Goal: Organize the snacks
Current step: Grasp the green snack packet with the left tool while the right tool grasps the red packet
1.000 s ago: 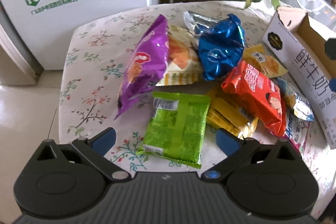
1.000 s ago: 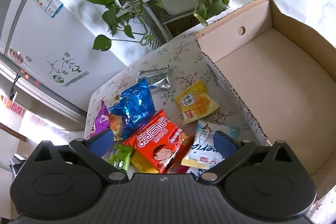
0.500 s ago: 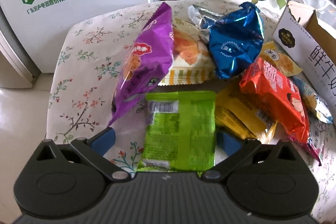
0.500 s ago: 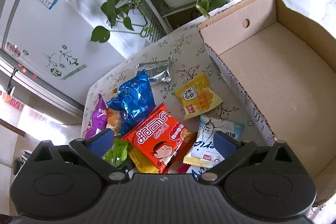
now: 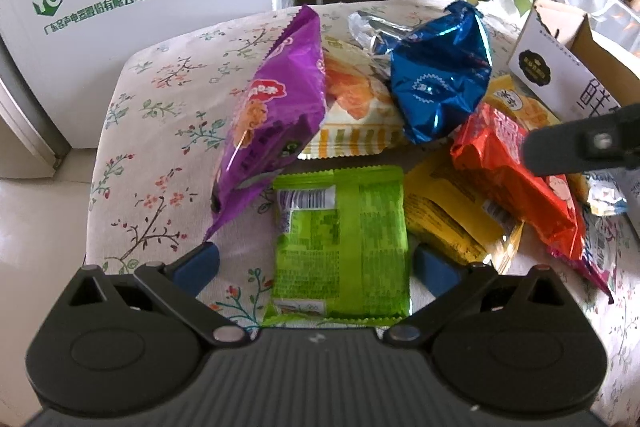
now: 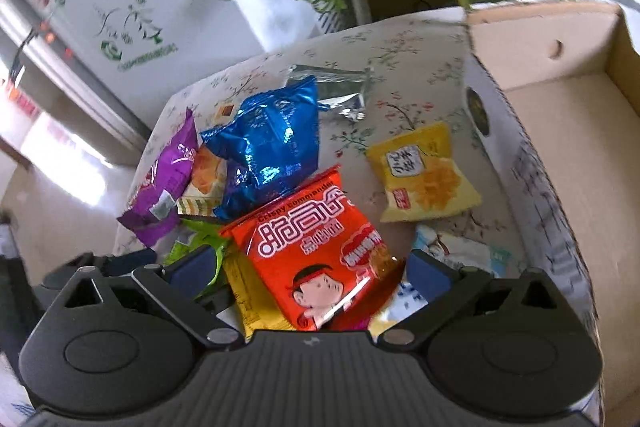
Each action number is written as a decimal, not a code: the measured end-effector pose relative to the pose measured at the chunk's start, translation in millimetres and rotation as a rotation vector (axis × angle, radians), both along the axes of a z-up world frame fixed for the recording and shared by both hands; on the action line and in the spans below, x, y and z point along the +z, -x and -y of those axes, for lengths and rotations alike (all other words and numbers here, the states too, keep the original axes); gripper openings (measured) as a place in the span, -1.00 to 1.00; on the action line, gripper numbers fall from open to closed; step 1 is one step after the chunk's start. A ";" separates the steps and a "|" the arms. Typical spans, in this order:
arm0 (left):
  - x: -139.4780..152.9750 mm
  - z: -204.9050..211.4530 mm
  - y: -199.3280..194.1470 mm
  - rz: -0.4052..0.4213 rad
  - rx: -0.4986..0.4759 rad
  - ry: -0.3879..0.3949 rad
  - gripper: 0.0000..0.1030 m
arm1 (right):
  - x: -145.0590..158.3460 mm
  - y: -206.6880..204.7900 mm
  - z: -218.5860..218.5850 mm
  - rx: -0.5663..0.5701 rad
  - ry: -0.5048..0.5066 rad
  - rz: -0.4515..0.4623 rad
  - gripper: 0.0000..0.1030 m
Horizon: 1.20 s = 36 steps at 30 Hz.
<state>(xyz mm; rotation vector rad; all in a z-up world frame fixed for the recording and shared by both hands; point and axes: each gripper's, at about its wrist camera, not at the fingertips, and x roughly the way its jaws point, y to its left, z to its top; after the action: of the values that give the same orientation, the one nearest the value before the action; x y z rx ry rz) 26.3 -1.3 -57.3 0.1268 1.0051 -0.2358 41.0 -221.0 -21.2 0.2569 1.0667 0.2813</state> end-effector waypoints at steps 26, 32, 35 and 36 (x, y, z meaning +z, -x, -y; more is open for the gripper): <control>0.4 -7.0 -4.0 0.022 0.068 0.001 0.94 | -24.3 -4.4 -25.1 0.056 0.049 -0.100 0.86; 6.5 -3.5 1.1 0.044 0.036 0.018 0.36 | -23.2 -3.4 -21.3 0.041 0.045 -0.090 0.53; 9.9 -1.0 5.8 0.044 0.029 0.009 0.13 | -22.5 -0.1 -19.1 0.040 0.040 -0.086 0.51; 10.5 -0.5 6.8 0.042 0.030 0.003 0.11 | -22.2 0.7 -19.2 0.041 0.041 -0.085 0.51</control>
<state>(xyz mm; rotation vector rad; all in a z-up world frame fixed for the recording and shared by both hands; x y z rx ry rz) 19.5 -0.8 -46.8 0.1132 0.9647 -0.2064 40.3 -201.8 -43.4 0.2114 1.1618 0.2871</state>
